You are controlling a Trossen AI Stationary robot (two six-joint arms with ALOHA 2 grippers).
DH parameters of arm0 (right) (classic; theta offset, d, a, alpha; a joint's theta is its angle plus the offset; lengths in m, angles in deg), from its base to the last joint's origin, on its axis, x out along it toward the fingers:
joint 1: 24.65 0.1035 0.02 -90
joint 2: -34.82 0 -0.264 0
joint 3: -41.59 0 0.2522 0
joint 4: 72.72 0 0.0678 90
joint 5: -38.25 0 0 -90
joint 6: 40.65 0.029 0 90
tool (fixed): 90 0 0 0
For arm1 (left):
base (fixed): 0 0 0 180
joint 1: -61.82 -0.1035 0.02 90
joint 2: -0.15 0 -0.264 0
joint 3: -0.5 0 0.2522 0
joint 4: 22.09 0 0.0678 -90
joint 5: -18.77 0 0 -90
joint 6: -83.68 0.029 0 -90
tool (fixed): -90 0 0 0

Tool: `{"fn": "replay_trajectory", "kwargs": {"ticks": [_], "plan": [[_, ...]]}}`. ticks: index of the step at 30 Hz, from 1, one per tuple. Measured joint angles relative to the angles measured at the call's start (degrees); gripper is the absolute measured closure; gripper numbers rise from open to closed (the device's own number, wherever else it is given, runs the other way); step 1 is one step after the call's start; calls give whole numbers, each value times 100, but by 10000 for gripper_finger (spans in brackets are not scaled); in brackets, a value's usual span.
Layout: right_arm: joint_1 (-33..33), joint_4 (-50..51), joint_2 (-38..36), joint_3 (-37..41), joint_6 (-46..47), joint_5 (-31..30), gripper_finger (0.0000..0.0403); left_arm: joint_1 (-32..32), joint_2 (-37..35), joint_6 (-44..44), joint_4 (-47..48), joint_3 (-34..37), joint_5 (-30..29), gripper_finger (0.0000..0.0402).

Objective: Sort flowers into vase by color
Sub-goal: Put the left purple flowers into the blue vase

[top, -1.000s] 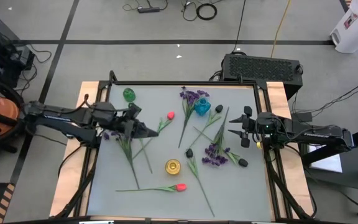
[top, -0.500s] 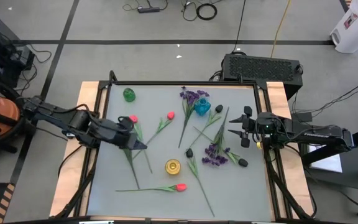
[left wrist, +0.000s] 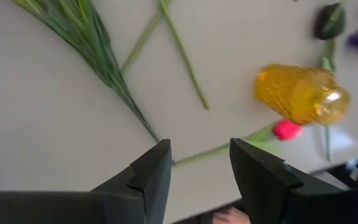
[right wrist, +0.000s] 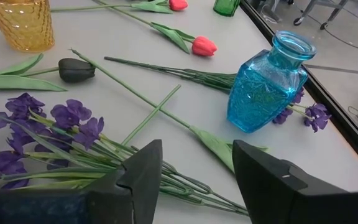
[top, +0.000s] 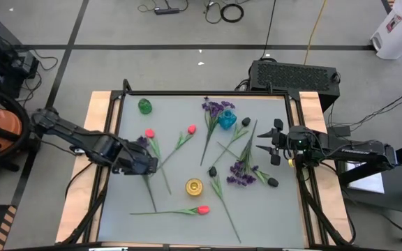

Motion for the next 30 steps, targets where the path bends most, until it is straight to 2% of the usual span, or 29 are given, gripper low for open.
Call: {"fn": "replay_trajectory", "kwargs": {"ticks": [4,9,15,21,30], "plan": [[2,2,1,0,0,0,215,-3,499,-114,-13,2,24,230],[1,3,0,0,0,0,215,33,1144,-125,91,2,391,230],[0,2,0,0,0,0,215,138,1727,-442,691,9,155,230],[0,2,0,0,0,0,215,195,1918,-1241,937,59,-591,230],[1,2,1,0,0,0,215,325,1977,-1852,1079,63,-580,230]]}}
